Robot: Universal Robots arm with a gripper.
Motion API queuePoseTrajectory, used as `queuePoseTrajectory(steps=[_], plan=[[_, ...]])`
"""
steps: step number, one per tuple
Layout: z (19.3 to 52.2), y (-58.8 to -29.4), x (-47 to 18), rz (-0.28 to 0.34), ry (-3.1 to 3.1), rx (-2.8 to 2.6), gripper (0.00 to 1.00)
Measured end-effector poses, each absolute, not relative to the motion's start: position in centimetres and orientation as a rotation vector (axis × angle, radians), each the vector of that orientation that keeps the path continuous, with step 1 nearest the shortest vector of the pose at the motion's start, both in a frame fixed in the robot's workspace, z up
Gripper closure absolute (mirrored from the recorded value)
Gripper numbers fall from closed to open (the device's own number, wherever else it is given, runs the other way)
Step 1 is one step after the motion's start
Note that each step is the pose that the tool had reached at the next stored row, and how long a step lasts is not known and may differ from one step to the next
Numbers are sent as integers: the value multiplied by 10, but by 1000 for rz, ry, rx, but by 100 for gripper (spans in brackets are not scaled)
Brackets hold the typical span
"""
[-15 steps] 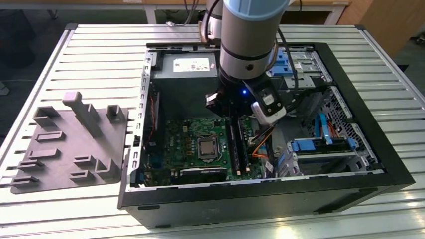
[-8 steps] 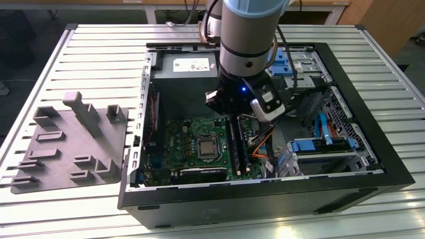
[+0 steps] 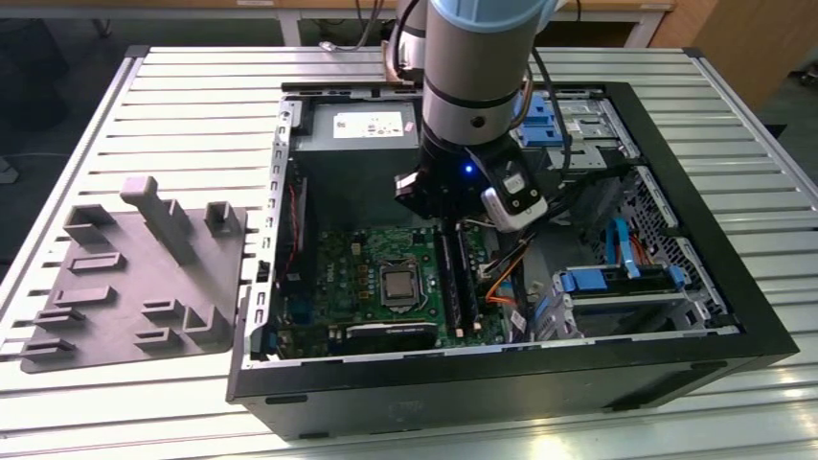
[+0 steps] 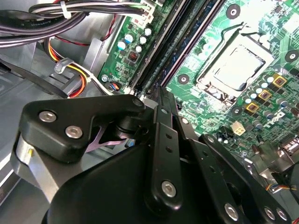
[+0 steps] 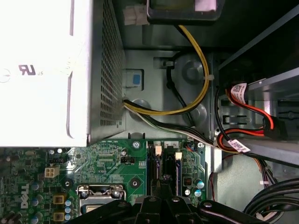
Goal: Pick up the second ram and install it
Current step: 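Press down the second ram until it locks into place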
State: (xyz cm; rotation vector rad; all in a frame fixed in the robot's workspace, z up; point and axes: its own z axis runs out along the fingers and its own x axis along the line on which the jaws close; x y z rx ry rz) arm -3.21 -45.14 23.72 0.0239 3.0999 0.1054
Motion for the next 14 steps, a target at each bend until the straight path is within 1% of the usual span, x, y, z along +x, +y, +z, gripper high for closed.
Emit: queuePoseTrajectory(steps=[14], plan=[[231,-451,-30,102,3100,24,89]])
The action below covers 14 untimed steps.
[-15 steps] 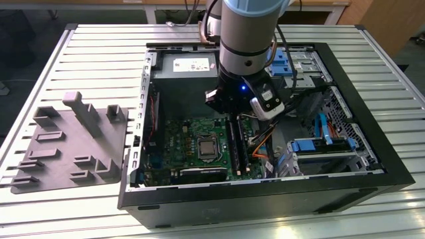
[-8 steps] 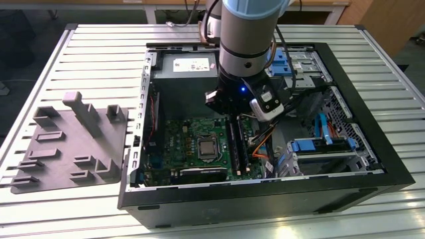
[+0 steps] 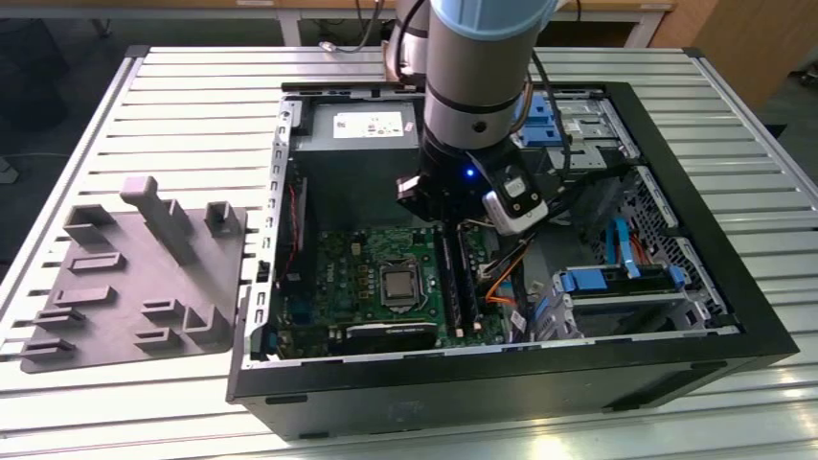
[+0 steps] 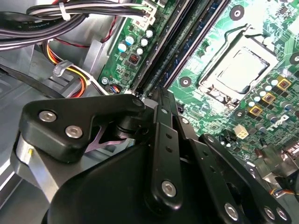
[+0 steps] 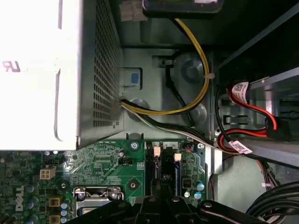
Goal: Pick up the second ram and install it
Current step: 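Press down the second ram until it locks into place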
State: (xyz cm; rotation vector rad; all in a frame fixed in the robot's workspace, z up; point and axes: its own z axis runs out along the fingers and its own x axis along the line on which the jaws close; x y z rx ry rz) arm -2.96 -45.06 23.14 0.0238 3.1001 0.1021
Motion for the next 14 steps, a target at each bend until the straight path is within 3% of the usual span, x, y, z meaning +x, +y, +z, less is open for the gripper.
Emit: queuePoseTrajectory(steps=[14], plan=[[226,-449,-29,102,3100,24,89]])
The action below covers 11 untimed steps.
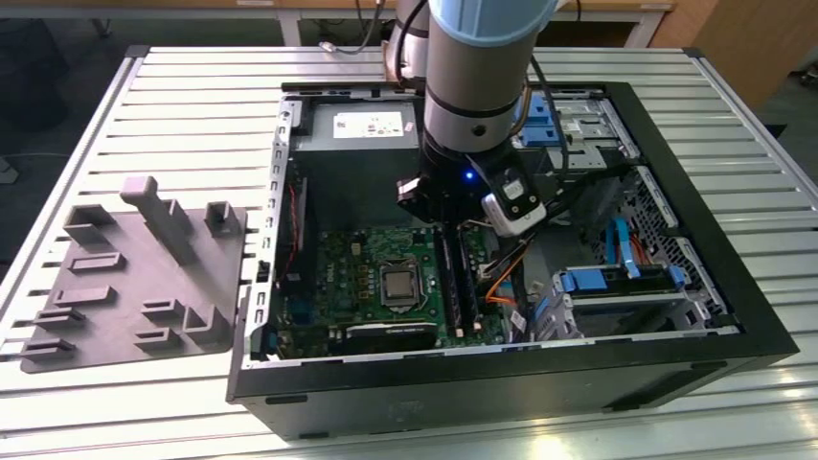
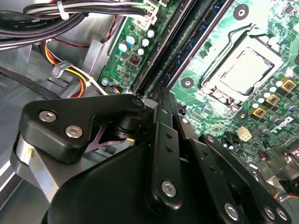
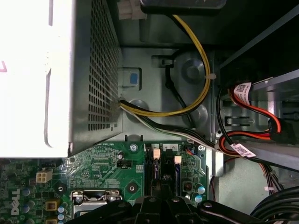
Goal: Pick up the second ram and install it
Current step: 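Press down the second ram until it locks into place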
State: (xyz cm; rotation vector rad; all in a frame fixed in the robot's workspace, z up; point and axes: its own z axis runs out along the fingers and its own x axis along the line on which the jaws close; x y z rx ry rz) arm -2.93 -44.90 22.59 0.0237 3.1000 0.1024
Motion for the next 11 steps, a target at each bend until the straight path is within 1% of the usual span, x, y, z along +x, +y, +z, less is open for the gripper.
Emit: queuePoseTrajectory(steps=[11], plan=[[223,-449,-29,102,3100,24,89]])
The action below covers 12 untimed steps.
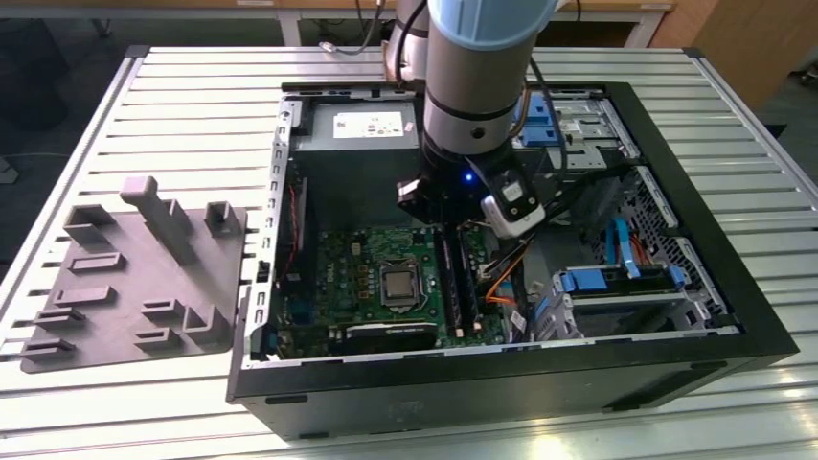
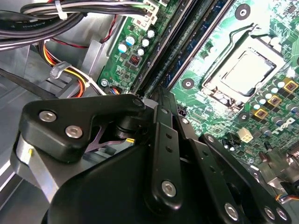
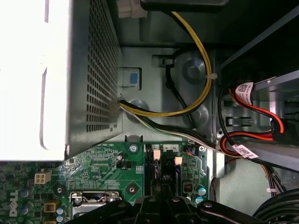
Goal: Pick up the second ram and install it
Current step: 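Press down the second ram until it locks into place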
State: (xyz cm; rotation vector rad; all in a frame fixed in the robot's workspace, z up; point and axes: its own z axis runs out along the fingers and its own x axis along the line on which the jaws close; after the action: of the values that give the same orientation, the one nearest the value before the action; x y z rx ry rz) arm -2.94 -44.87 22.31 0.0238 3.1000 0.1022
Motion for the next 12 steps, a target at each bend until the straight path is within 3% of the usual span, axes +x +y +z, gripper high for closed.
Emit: queuePoseTrajectory(steps=[12], plan=[[220,-449,-29,101,3100,24,89]])
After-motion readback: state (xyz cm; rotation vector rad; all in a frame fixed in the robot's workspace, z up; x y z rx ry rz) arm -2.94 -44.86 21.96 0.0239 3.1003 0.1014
